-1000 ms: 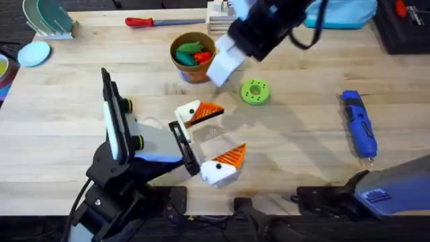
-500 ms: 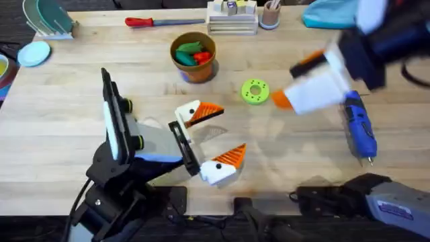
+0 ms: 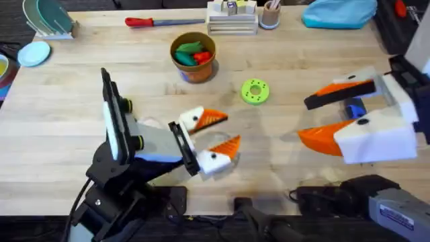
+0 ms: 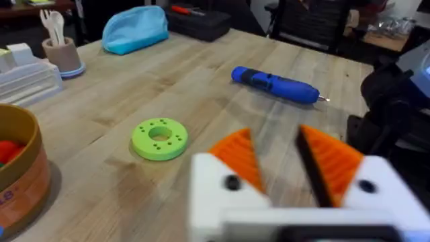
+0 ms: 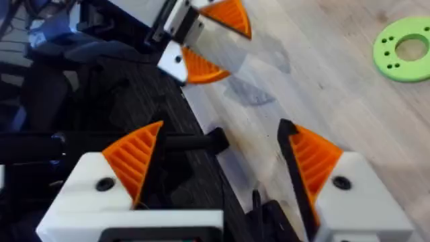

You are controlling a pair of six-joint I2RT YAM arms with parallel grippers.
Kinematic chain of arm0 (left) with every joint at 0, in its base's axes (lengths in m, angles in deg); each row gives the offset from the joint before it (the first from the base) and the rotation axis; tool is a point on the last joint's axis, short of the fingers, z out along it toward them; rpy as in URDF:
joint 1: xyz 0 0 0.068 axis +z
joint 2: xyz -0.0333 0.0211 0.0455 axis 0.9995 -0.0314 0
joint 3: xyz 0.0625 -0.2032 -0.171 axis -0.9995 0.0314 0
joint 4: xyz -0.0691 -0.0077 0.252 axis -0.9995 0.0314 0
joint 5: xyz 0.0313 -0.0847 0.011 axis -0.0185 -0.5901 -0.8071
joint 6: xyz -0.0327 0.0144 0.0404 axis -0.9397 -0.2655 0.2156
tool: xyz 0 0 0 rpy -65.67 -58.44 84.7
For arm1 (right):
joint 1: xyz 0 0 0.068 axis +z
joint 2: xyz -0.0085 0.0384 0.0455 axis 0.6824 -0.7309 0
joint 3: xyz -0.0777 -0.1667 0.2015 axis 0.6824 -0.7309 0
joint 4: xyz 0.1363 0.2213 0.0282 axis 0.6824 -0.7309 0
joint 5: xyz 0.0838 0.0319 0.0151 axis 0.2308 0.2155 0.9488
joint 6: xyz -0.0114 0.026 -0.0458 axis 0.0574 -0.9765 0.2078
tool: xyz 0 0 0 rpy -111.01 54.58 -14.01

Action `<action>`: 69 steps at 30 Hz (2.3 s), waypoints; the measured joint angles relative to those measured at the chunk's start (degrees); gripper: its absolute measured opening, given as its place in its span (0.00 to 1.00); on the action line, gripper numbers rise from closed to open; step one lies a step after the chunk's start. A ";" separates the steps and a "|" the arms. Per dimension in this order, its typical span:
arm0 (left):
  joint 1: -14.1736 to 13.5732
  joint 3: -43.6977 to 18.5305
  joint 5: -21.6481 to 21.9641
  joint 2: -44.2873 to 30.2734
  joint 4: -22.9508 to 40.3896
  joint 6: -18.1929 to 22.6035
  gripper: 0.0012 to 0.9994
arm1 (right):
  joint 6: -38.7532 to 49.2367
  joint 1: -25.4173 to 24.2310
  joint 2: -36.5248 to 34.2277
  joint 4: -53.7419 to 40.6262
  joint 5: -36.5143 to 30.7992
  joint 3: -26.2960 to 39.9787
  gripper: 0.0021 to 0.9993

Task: Pick up the gripper from the table and insert it into the empty holder that is missing its gripper. Then pick up a screw, insert it into the mounting hole, and use the screwdriver to tighten it. Finally, clean up the table by picking up the vegetable and placing it into the bucket.

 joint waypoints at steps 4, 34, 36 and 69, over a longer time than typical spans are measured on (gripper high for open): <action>0.00 0.00 0.06 0.01 0.03 0.43 0.03 | 0.69 0.00 0.00 0.04 0.40 -0.07 0.99; 0.00 0.00 4.20 0.01 0.02 0.52 0.01 | -18.64 -19.74 -17.89 13.43 -53.38 -0.07 0.99; 0.00 0.00 4.34 0.01 0.02 0.52 0.01 | -18.61 -21.29 -19.23 14.26 -54.90 -0.07 0.99; 0.00 0.00 4.37 0.01 0.02 0.52 0.01 | -2.23 -33.33 -35.36 34.58 -49.17 -17.68 0.99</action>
